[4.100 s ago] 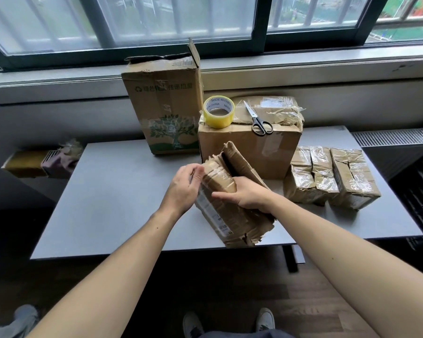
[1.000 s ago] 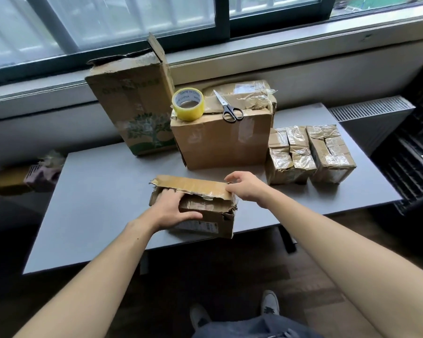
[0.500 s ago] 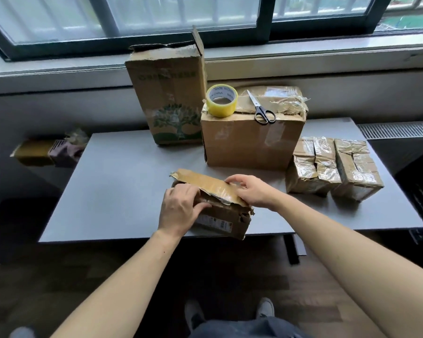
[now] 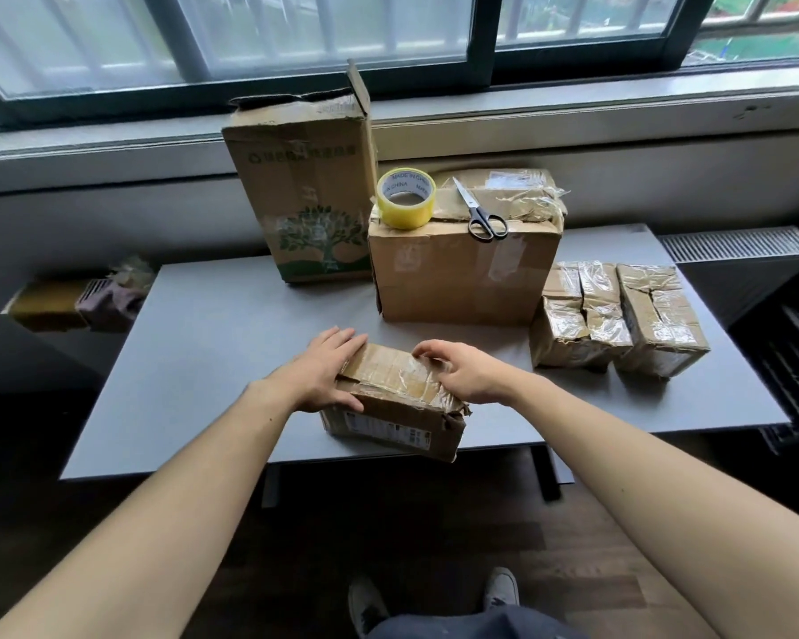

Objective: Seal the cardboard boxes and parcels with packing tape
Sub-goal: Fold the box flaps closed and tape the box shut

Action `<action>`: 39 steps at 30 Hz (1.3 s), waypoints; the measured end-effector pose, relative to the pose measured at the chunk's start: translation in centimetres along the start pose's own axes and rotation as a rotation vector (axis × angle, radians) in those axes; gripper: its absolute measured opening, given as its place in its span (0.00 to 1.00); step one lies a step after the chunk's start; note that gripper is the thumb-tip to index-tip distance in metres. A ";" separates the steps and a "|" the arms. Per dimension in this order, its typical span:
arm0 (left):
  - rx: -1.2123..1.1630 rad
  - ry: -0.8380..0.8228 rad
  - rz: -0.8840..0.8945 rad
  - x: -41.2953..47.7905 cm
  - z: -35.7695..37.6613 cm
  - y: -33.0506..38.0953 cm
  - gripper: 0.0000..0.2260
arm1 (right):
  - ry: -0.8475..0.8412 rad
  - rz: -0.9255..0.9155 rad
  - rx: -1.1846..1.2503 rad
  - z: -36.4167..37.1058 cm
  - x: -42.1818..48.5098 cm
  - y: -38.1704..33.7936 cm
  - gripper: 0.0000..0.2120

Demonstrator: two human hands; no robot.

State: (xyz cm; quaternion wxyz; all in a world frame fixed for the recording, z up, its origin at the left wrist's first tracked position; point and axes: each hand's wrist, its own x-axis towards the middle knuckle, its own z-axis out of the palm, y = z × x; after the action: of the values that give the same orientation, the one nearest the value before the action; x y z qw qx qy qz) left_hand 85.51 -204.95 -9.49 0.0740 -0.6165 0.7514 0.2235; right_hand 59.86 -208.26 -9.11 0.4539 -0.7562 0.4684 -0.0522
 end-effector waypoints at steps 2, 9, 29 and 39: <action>0.021 -0.011 0.032 0.6 -0.2 -0.2 0.47 | -0.034 0.021 -0.036 -0.1 -0.1 0.2 0.18; 0.118 0.138 0.043 0.0 0.3 -0.2 0.39 | -0.083 -0.048 -0.282 0.4 -0.3 0.9 0.35; 0.178 -0.024 0.038 -1.0 2.1 -0.7 0.31 | -0.100 -0.169 -0.830 1.8 0.2 2.8 0.48; 0.029 0.024 -0.008 -0.7 0.8 -2.3 0.43 | -0.057 -0.291 -0.815 -1.0 0.4 3.6 0.43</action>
State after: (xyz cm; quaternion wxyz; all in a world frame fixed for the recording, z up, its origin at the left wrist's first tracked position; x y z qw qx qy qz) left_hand 87.72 -204.26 -10.47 0.0748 -0.6211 0.7528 0.2048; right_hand 57.22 -209.77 -11.33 0.1188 -0.9330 0.3262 0.0947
